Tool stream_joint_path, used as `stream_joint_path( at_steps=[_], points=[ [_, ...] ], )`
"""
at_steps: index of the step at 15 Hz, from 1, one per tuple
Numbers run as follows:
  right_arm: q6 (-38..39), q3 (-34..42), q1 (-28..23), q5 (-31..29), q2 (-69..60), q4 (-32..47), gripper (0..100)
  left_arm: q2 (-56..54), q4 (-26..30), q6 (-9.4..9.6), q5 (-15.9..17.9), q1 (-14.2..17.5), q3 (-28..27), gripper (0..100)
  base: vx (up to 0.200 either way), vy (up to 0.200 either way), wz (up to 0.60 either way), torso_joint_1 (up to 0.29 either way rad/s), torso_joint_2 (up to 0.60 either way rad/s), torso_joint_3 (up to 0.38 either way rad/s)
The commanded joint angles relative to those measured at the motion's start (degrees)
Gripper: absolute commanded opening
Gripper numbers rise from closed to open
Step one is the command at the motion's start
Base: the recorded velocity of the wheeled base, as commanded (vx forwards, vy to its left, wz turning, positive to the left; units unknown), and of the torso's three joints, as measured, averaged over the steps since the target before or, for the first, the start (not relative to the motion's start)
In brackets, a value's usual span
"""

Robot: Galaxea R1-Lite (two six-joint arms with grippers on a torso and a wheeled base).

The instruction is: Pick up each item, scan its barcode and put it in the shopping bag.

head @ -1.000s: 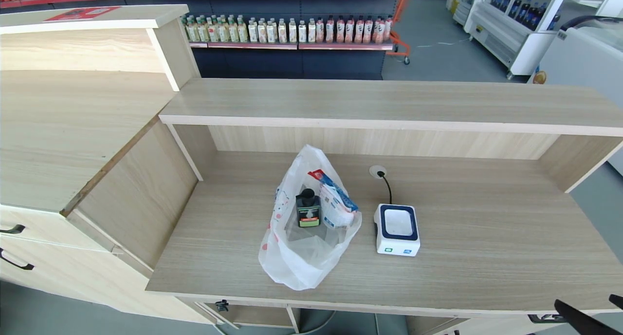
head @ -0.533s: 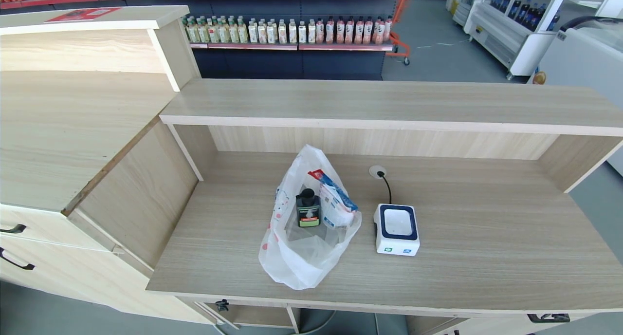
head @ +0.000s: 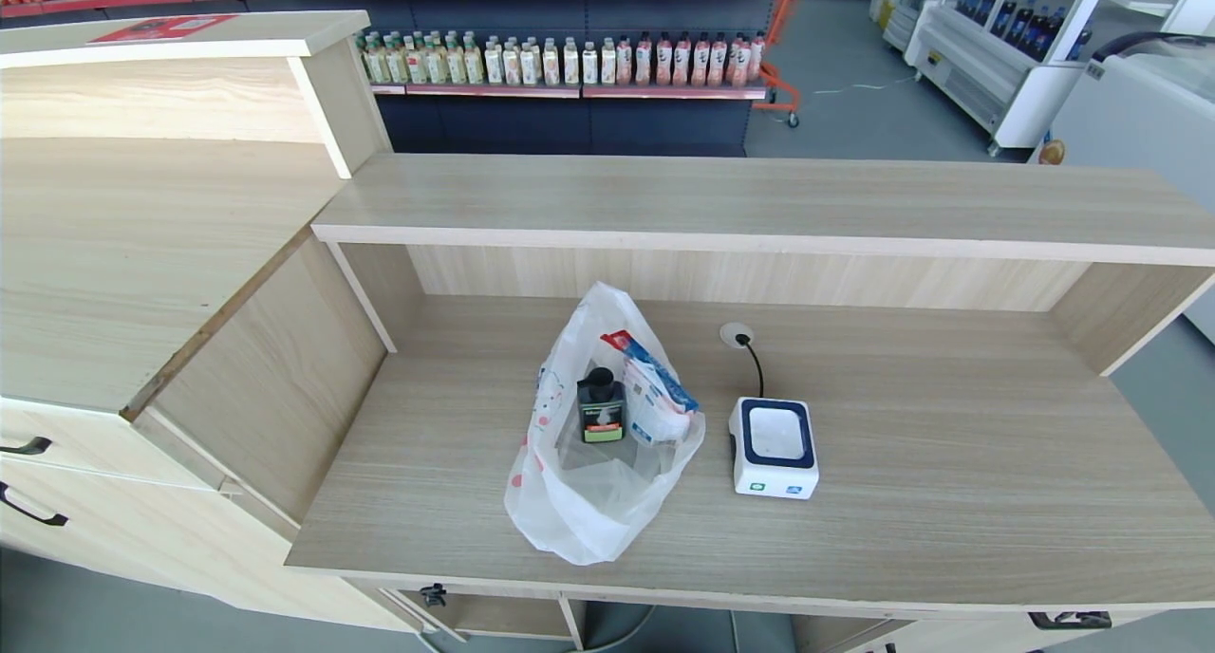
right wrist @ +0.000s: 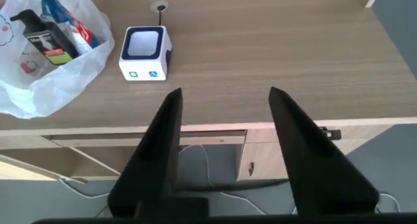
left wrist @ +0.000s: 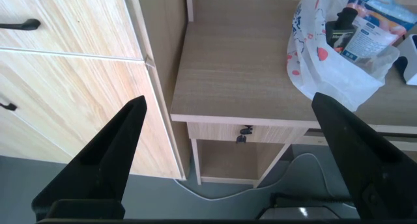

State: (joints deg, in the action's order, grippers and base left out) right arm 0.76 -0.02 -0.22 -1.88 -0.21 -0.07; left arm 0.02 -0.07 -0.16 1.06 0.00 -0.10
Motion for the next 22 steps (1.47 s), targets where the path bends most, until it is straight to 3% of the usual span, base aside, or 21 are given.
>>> stream_joint_path(
  at_steps=[1, 10, 20, 22],
  points=[
    [-0.84, -0.06, -0.04, 0.21, 0.21, 0.07, 0, -0.02, -0.01, -0.02, -0.01, 0.00, 0.01, 100, 0.000, 0.000, 0.00, 0.000, 0.00, 0.000],
    [1.53, -0.06, -0.04, -0.23, 0.21, 0.07, 0, -0.02, -0.01, 0.25, -0.01, 0.00, 0.01, 100, 0.000, 0.000, 0.00, 0.000, 0.00, 0.000],
    [1.79, -0.06, -0.04, -0.32, 0.21, 0.07, 0, -0.02, -0.01, 0.77, -0.01, 0.00, 0.01, 100, 0.000, -0.200, 0.00, 0.005, 0.00, 0.003],
    [1.79, -0.06, -0.04, -0.23, 0.21, 0.07, 0, -0.02, 0.07, 0.16, -0.01, 0.00, 0.01, 100, 0.000, -0.200, 0.00, 0.000, 0.00, 0.002]
  ],
)
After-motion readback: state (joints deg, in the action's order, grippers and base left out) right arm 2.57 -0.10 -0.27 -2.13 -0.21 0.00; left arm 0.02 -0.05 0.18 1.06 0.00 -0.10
